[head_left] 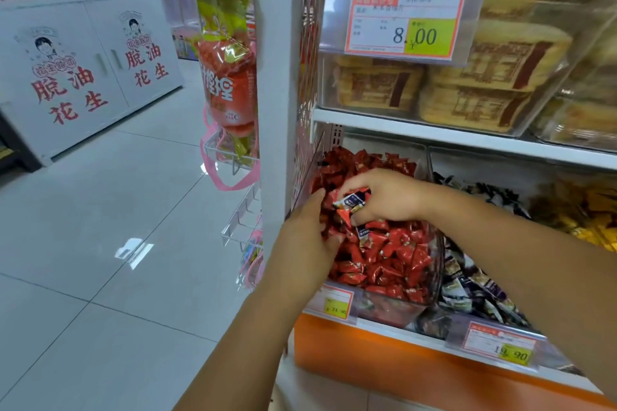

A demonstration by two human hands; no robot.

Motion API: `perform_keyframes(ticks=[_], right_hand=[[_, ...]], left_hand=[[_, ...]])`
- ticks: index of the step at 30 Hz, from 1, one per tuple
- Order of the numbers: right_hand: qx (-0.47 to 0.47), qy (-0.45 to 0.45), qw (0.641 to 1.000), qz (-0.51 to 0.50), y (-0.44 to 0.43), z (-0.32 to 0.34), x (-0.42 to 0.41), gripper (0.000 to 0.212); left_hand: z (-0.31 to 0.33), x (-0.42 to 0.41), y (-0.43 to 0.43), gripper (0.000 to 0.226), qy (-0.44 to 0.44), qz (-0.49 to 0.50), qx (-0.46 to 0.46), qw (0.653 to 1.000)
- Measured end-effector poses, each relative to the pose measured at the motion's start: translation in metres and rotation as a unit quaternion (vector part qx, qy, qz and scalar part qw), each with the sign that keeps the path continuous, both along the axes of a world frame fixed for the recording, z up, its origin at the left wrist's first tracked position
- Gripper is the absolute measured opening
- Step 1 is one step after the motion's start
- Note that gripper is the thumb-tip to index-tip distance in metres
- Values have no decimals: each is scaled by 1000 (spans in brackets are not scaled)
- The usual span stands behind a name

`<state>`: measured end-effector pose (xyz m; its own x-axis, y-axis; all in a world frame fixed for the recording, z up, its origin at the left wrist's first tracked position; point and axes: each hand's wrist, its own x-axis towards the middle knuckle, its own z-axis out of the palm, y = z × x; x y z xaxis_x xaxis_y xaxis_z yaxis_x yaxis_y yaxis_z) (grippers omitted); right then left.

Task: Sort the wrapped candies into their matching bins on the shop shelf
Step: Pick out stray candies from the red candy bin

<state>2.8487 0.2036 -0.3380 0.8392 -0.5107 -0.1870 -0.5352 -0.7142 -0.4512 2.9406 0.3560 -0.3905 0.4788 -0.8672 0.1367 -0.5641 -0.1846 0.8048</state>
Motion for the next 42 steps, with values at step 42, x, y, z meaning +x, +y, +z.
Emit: perform_keyframes(ticks=[42], right_hand=[[-110, 17, 987, -119, -38, 23, -53, 21]], left_hand=[[0, -6, -45, 19, -91, 67, -101, 988]])
